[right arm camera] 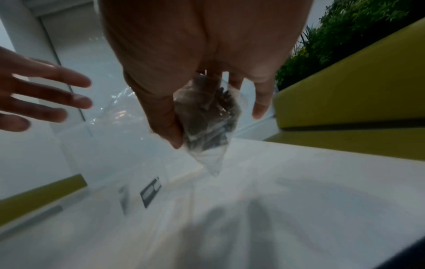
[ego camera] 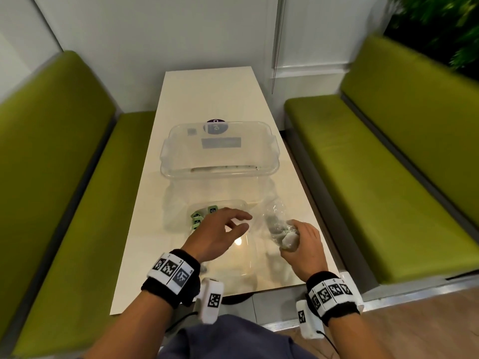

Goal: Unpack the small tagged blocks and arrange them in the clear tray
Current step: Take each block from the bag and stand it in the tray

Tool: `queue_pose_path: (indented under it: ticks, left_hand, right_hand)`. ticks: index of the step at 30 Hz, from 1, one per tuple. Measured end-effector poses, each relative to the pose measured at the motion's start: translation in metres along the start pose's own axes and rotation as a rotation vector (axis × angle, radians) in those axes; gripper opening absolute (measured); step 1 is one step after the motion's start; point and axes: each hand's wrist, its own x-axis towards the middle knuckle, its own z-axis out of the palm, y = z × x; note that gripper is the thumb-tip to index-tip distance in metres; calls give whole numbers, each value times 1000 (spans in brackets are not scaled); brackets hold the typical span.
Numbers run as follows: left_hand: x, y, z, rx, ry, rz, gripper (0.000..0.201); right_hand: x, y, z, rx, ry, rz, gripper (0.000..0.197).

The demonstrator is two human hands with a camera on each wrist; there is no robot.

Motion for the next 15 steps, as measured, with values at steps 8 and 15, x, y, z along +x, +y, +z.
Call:
queue_pose_path:
  ticks: [8, 15]
  left_hand:
    - [-1, 30, -14, -37, -25, 157, 25]
    - [-10, 43, -21, 104, -25, 177, 44]
  right_hand:
    - [-13, -28, -20, 149, 24, -222, 78]
    - [-18, -48, -43, 250, -14, -295, 90]
